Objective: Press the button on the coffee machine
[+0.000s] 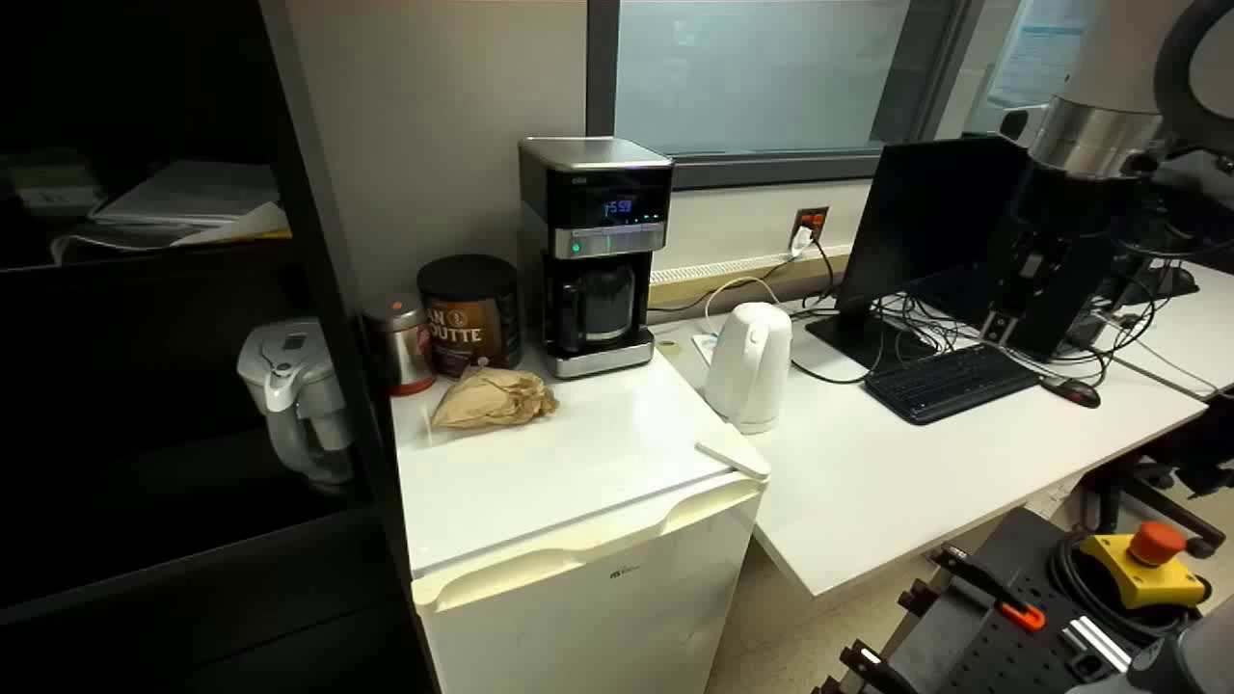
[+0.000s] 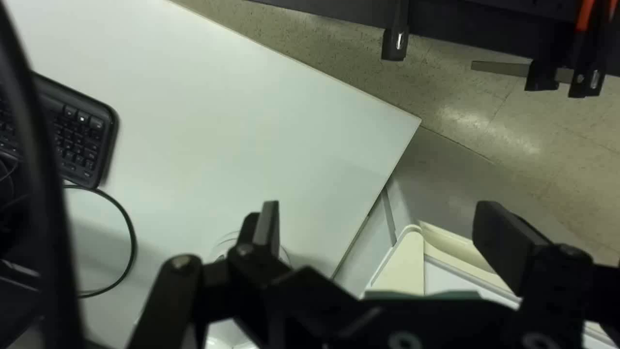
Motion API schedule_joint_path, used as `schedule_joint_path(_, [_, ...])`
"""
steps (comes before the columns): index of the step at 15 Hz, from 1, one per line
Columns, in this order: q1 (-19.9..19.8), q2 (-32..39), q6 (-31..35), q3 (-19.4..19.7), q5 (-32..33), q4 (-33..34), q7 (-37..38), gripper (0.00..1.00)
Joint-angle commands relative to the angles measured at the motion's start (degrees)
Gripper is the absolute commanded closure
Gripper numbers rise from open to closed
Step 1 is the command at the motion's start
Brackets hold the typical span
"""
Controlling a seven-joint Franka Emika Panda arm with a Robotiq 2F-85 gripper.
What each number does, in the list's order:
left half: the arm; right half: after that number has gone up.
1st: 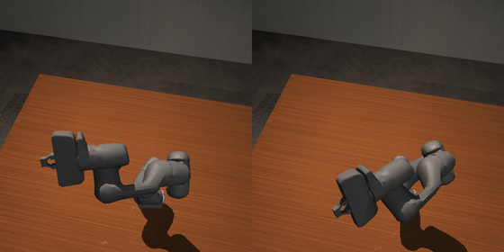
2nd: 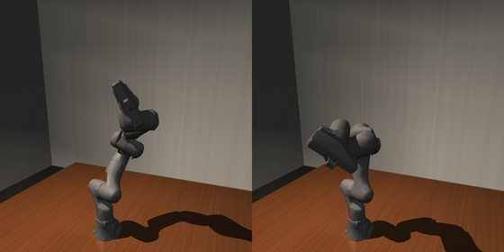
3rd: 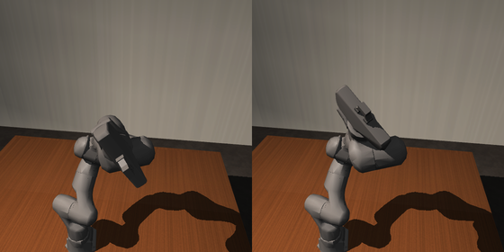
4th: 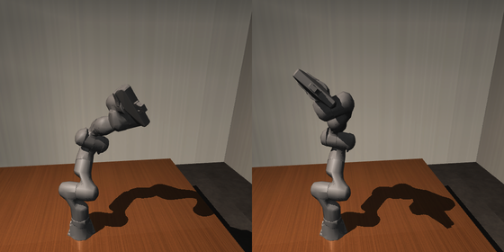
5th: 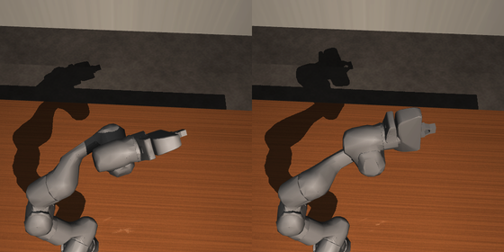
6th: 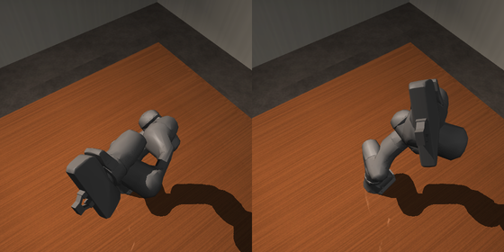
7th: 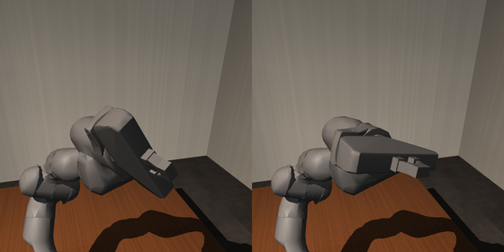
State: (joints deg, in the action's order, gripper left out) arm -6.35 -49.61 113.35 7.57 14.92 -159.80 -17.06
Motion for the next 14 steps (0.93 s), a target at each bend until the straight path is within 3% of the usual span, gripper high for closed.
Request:
schedule_joint_path(1, [0.6,0.13,-0.48,0.48,0.38,-0.52,0.38,0.0])
schedule_joint_path(9, [0.57,1.04,-0.29,0.47,0.46,-1.51,0.29,0.0])
schedule_joint_path(14, [2.39,7.37,4.79,2.12,2.25,1.58,-4.93,0.0])
